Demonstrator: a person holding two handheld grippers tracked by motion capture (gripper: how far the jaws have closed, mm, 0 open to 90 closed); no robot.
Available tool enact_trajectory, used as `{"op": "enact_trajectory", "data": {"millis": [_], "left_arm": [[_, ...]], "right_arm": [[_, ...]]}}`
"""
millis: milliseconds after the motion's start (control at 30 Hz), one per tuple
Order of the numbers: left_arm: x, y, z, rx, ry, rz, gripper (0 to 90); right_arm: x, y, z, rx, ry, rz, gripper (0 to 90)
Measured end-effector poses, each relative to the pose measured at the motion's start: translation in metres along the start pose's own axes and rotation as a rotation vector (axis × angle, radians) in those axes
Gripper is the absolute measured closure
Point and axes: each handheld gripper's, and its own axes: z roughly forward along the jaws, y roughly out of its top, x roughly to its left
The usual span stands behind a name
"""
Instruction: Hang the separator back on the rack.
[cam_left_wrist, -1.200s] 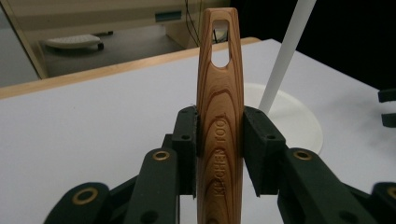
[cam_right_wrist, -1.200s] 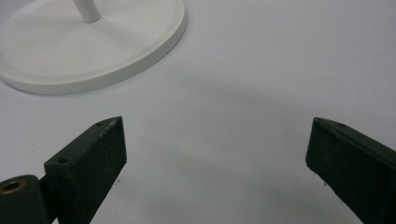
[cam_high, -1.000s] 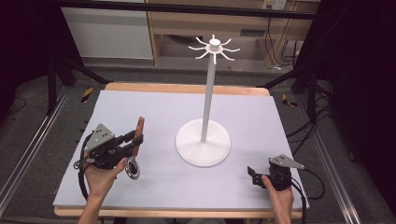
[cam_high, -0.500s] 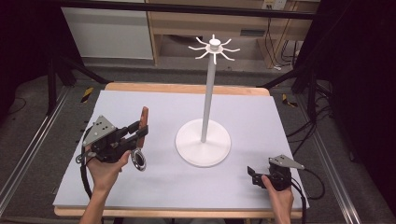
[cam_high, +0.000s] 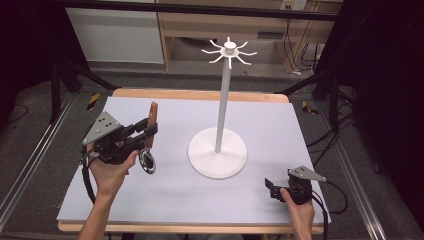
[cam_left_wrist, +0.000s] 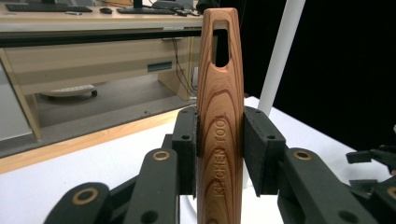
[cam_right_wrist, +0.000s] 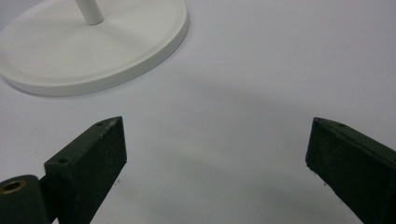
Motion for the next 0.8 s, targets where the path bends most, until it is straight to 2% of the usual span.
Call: {"op": "enact_trajectory", "data": {"millis": [133,300,467,633,800], "left_arm": [[-0.001,0.008,0.0,-0.009,0.007,0.01,67.2],[-0.001,0.015,0.001,-0.016,-0.006,0.003,67.2],[-0.002,0.026,0.003,-0.028,-0.011,0.004,67.2],[-0.008,0.038,0.005,-0.051,-0.031,0.007,67.2],[-0.017,0.047,0.009,-0.056,-0.043,0.027,67.2]], "right_arm": [[-0.001,0.0,0.0,0.0,-0.003,0.0,5.7],[-0.001,0.0,0.001,0.003,-0.008,-0.011,5.7],[-0.001,0.0,0.002,0.007,-0.006,-0.002,5.7],[0.0,0.0,0.001,0.009,-0.004,-0.004,5.7],[0.0,0.0,0.002,0.008,-0.005,-0.006,5.7]]}}
